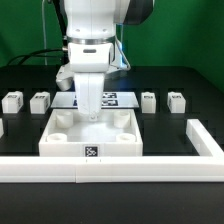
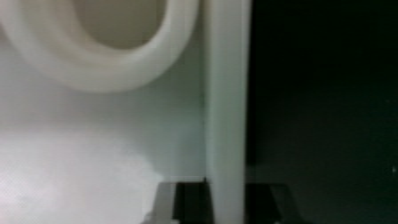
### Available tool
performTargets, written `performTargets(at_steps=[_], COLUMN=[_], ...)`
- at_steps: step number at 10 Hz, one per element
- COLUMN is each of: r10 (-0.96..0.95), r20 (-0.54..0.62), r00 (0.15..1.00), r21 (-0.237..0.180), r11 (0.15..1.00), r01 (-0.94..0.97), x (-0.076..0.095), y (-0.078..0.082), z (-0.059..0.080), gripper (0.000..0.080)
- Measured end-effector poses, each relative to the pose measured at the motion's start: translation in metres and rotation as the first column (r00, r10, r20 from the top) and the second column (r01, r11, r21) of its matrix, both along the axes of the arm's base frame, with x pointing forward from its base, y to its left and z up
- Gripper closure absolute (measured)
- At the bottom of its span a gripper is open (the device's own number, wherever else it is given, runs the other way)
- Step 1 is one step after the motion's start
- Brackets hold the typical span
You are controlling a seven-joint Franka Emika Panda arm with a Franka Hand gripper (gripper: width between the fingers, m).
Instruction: Assemble square table
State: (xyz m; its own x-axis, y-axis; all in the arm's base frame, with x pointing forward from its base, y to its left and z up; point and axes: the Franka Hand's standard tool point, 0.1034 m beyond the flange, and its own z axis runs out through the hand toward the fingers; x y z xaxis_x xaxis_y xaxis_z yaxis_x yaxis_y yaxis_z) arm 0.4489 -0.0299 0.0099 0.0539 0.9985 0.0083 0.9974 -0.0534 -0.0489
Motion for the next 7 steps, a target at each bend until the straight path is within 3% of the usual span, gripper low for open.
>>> performTargets(at_steps=[1, 6, 7], r10=[0.000, 0.008, 0.027], r20=[0.004, 0.011, 0.022], r00=[1.000, 1.000, 0.999], r21=[0.000, 0.001, 0.008], r11=[1.000, 1.000, 1.000], r01=[0.000, -0.008, -0.027], x=[0.0009, 0.0027, 0.0068], y=[0.0000, 0.0008, 0.0069], z=[0.0003, 0.0004, -0.0006], gripper=[0.0742, 0.0742, 0.0742])
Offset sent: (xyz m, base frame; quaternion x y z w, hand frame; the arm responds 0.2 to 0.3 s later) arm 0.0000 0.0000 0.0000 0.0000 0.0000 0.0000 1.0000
